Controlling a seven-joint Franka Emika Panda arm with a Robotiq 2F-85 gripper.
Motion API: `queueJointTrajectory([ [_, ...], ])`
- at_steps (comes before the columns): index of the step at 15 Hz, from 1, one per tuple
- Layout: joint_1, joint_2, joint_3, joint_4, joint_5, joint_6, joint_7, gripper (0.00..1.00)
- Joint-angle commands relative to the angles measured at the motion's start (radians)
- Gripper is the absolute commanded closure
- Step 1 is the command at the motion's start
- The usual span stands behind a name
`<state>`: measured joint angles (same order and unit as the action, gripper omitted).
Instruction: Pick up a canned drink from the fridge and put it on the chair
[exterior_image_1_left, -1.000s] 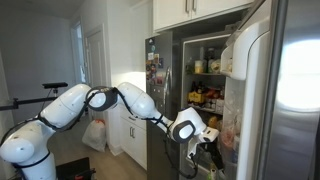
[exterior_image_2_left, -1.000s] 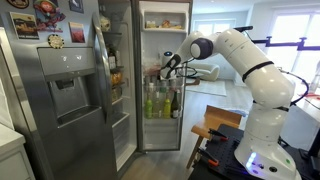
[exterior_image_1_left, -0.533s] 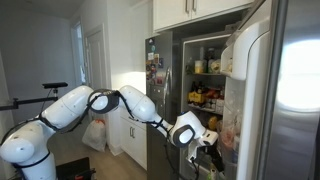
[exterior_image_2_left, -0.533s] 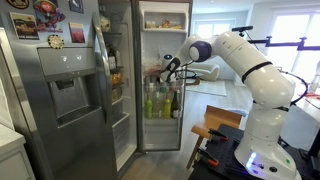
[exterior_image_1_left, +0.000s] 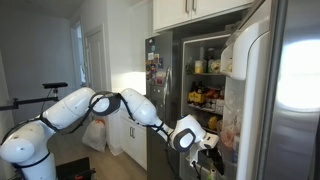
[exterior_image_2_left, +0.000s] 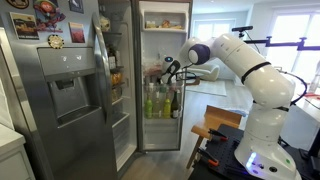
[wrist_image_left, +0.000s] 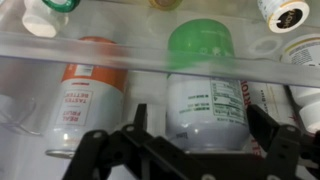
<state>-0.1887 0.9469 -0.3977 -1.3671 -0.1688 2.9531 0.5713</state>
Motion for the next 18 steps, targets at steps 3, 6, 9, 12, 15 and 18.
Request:
queueJointTrajectory([
  [3, 0.012, 0.04, -0.04, 0.036, -0.007, 0.028, 0.015, 0.0],
  [6, 0.014, 0.049, -0.045, 0.038, -0.008, 0.043, 0.013, 0.28],
  [9, 0.015, 0.054, -0.045, 0.041, -0.006, 0.052, 0.013, 0.51],
  [12, 0.016, 0.055, -0.046, 0.041, -0.005, 0.058, 0.016, 0.53],
  [15, 0.015, 0.056, -0.049, 0.033, -0.004, 0.077, 0.017, 0.53],
  [18, 0.015, 0.055, -0.054, 0.019, -0.002, 0.12, 0.022, 0.53],
])
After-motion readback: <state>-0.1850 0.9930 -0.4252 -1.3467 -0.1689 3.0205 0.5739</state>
